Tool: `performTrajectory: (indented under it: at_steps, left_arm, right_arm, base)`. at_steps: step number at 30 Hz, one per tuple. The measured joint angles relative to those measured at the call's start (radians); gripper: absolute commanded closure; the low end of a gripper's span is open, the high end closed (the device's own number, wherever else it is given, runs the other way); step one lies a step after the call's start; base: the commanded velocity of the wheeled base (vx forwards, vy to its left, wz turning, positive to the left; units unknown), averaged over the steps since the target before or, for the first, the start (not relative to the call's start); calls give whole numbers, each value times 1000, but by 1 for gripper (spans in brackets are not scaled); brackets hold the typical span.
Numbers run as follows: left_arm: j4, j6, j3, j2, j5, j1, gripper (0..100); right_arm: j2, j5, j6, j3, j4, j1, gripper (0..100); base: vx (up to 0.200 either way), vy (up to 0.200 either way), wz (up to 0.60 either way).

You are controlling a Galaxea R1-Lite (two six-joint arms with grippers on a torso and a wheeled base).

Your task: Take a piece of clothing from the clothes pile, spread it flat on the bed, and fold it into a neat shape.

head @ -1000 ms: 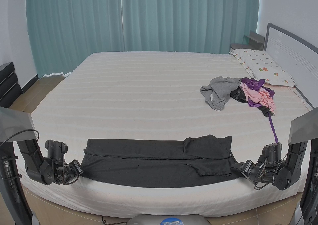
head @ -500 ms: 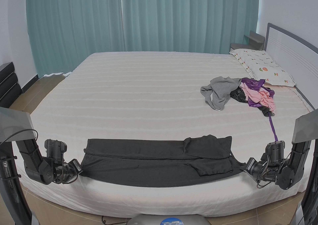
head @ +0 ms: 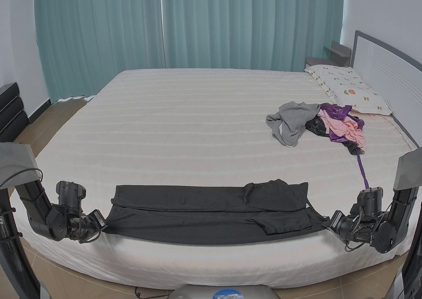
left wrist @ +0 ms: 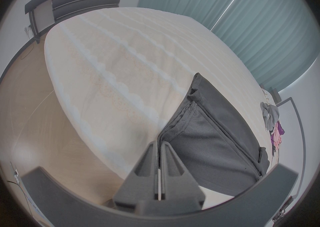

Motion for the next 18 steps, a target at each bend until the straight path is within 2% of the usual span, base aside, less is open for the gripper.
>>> performTrajectory:
  at_steps: [18]
  left_arm:
    - [110,85,15,-15,0,-6,100]
  right_arm:
    - [3,2,-126,63,3,-21,100]
  base:
    - [0,0,0]
